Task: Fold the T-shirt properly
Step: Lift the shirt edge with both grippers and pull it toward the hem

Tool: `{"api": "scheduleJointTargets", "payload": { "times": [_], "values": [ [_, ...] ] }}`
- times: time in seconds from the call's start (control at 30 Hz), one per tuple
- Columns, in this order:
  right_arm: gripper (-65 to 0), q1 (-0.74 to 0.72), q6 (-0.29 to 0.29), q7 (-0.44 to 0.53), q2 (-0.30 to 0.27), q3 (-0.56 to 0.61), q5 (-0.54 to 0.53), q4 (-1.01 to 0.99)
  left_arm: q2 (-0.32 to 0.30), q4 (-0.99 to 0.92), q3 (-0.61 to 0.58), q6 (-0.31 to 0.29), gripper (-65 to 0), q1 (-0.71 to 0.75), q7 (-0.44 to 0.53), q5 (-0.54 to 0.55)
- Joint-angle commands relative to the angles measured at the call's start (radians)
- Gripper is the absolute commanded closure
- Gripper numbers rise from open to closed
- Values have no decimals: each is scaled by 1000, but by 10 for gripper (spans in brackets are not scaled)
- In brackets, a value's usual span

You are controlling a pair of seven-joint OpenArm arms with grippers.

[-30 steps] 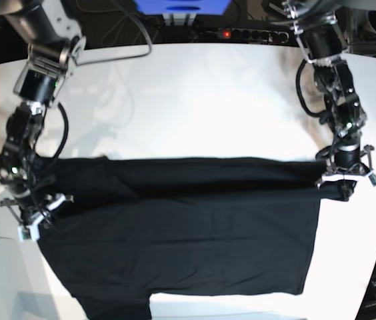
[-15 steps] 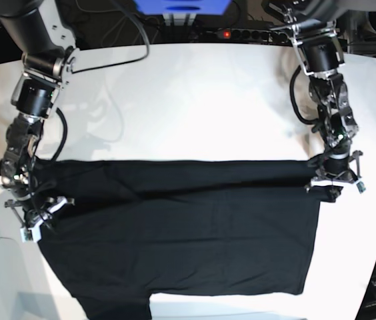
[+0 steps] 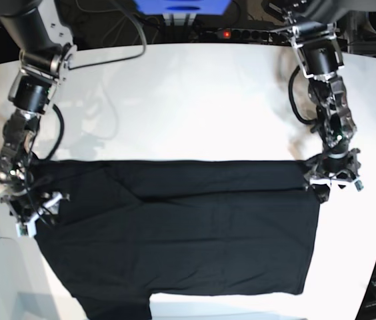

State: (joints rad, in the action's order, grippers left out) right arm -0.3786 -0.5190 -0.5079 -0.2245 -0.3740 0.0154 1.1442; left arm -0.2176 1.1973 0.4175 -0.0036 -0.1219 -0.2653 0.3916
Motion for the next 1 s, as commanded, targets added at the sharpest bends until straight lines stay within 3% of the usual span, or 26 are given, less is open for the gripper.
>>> {"api": "scheduleJointTargets", "payload": {
  "times": [0.0, 0.23, 0.53, 0.6, 0.83, 0.97],
  "values": [
    [-388, -12, 7, 25, -16, -3, -16, 40, -13, 31, 7, -2, -409, 8, 21, 0],
    [-388, 115, 6, 25, -14, -4, -16, 179, -7, 52, 5, -2, -410, 97, 27, -3],
    [-389, 165, 4, 32, -68, -118, -21, 112, -6, -63, -58, -2, -399, 55, 28, -3],
    [-389, 166, 4, 32, -86, -125, -21, 78, -7, -72, -78, -2, -337, 52, 28, -1],
    [-388, 169, 3, 51, -98, -125, -21, -25, -4, -93, -85, -2, -21, 51, 28, -1],
    [-339, 172, -2, 114, -98, -119, -21, -111, -4, -93, -84, -2, -8, 51, 28, -1]
  ]
}}
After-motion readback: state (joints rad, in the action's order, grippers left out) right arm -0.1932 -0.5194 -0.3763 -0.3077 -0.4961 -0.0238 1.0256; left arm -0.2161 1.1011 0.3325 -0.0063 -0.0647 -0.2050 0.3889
